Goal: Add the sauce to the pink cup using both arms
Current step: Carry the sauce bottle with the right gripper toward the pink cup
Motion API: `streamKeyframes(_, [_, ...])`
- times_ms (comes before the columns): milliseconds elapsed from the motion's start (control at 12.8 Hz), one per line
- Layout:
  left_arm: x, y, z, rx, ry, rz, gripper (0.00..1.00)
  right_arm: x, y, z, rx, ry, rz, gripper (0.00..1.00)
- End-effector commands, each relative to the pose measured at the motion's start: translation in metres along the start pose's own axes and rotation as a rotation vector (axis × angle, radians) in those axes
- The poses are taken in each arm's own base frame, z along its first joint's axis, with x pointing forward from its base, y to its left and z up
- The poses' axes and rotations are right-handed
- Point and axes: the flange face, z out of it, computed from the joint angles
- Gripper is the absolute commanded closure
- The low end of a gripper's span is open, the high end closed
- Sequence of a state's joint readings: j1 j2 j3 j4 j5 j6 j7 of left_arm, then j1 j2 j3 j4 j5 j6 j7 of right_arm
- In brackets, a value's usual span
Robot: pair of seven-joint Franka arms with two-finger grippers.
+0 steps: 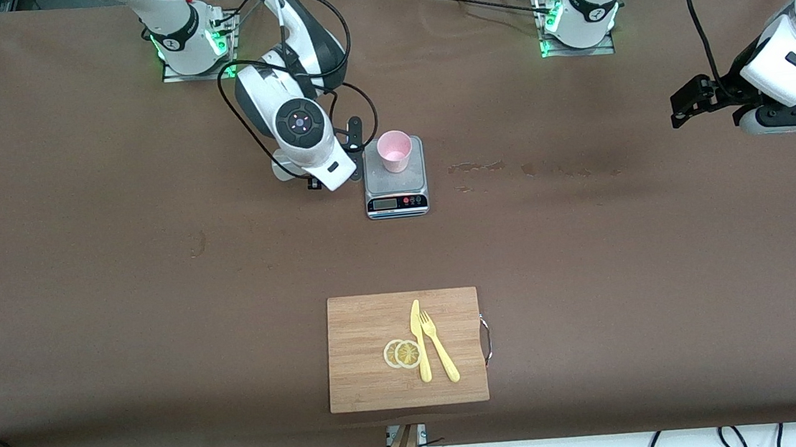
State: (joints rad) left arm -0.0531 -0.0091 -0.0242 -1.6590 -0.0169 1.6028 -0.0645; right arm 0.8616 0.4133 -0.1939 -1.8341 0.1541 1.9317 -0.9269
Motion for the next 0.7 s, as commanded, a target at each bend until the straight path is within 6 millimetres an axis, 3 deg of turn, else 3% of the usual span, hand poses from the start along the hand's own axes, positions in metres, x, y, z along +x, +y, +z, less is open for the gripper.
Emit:
streamKeyframes(0, [0.002, 0.001, -0.005, -0.018, -0.008, -0.005, 0.00, 0.009, -0.011, -0.001, -0.003, -0.035, 0.013, 0.62])
streamKeyframes(313, [0.002, 0.002, -0.005, -0.018, -0.008, -0.002, 0.00, 0.025, -0.018, 0.011, 0.000, -0.062, 0.007, 0.62])
streamKeyframes(626, [0.002, 0.001, -0.005, -0.018, -0.008, -0.005, 0.00, 0.037, -0.030, 0.010, -0.001, -0.104, 0.009, 0.62])
